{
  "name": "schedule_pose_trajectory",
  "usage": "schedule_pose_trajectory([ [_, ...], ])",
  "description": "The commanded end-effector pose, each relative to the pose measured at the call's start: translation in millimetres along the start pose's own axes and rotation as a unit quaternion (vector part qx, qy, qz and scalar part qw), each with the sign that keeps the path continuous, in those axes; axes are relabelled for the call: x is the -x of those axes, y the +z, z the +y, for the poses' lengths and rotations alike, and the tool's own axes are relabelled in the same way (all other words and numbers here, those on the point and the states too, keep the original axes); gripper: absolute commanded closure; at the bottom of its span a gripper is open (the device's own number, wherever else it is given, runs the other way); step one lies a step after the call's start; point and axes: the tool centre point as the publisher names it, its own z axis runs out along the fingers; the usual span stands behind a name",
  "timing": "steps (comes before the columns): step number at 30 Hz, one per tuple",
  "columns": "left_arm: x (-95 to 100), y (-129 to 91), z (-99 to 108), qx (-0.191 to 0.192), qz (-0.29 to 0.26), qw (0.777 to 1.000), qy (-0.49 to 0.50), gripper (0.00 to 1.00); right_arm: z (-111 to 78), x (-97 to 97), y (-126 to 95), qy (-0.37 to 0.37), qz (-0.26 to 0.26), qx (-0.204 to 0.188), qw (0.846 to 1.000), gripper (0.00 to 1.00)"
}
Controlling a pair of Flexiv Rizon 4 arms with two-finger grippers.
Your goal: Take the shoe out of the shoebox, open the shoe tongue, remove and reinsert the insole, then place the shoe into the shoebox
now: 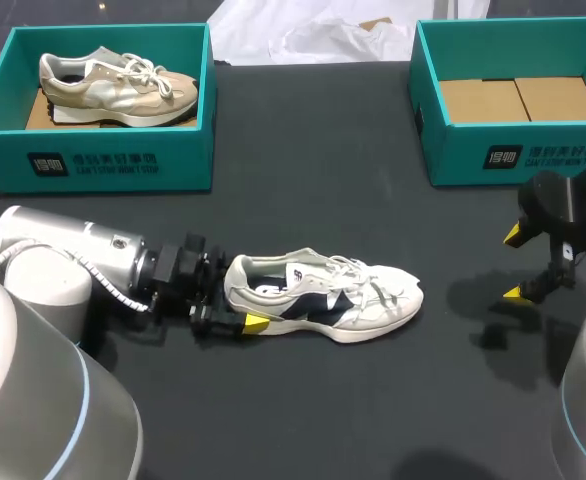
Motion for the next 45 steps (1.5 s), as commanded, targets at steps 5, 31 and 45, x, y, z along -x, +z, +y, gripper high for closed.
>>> schedule_pose_trajectory([
  [5, -1.7, 0.7, 0.1, 0.001, 0.0, 1.0, 0.0, 1.0, 54.1, -7.6, -5.0, 0.144, -0.011, -0.092, 0.985, 0.0],
  [31, -1.7, 0.7, 0.1, 0.001, 0.0, 1.0, 0.0, 1.0, 113.4, -28.7, 15.7, 0.181, -0.017, -0.015, 0.983, 0.0],
  [45, -1.7, 0.7, 0.1, 0.001, 0.0, 1.0, 0.0, 1.0, 198.6, -44.6, 38.0, 0.258, -0.064, -0.137, 0.954, 0.0],
])
